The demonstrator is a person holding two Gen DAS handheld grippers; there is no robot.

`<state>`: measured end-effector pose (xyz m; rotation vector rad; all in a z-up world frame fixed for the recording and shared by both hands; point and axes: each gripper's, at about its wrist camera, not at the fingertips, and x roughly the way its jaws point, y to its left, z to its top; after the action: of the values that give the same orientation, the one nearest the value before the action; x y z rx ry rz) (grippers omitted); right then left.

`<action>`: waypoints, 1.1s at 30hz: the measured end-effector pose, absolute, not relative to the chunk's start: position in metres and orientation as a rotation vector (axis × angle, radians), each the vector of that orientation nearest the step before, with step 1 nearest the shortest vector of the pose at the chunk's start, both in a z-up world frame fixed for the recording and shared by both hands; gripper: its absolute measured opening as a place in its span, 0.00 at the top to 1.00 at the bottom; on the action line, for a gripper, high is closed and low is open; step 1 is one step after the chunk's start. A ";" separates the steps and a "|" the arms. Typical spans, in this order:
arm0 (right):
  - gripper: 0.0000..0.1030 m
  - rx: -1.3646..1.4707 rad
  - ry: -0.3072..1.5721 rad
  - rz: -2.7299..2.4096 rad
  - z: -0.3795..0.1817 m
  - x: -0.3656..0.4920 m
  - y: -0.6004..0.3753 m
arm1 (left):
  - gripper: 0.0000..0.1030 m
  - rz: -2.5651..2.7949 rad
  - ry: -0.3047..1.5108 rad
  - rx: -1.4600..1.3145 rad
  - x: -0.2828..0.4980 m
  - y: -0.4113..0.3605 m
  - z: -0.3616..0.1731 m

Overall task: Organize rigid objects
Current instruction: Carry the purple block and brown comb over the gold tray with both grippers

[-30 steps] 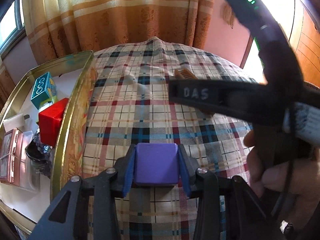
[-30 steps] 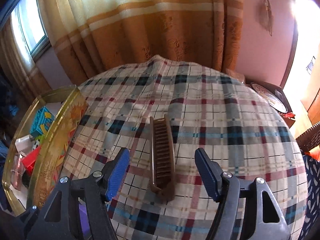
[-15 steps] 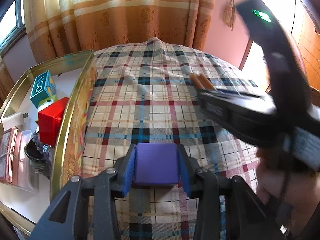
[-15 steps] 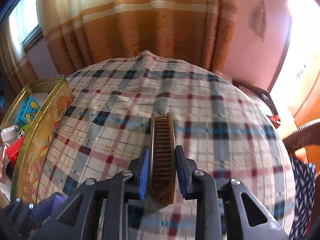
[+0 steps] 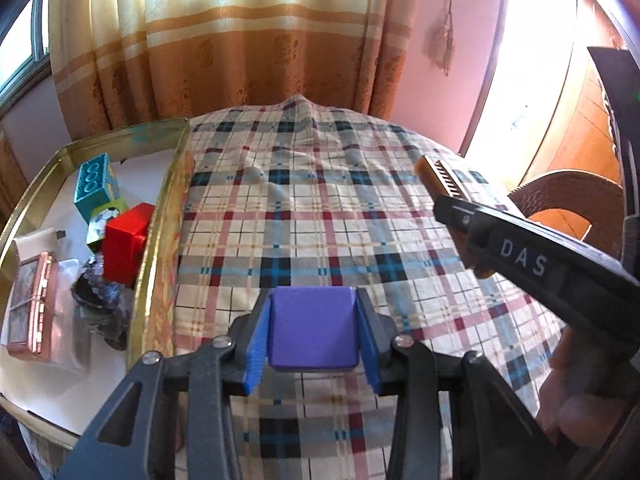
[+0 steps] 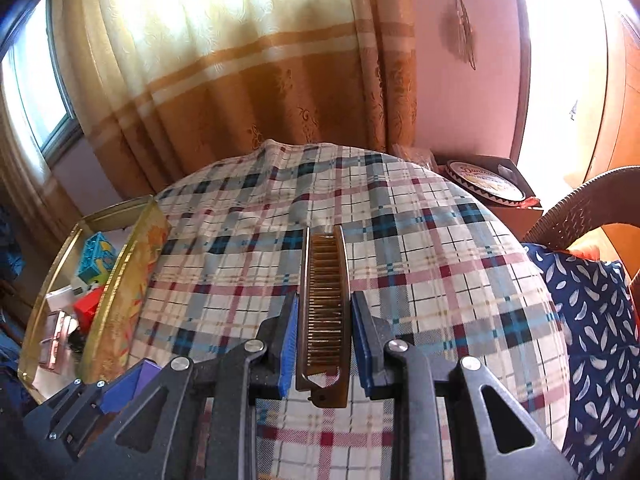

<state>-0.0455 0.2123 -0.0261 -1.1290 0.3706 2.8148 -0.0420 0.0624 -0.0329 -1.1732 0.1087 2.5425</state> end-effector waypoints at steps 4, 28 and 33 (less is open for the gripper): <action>0.73 -1.103 0.410 2.841 -0.020 -0.034 0.206 | 0.62 2.543 0.079 -1.137 -0.031 0.046 -0.021; 0.73 -0.958 0.376 3.027 0.030 -0.008 0.139 | 0.62 2.747 0.050 -1.011 -0.025 -0.022 0.034; 0.73 -0.949 0.346 3.073 0.037 -0.010 0.120 | 0.62 2.797 0.029 -1.016 -0.030 -0.044 0.037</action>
<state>-0.0104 0.1197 0.0371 -0.9490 0.3464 3.0734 -0.0302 -0.0437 0.0373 -1.0163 0.0291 2.7972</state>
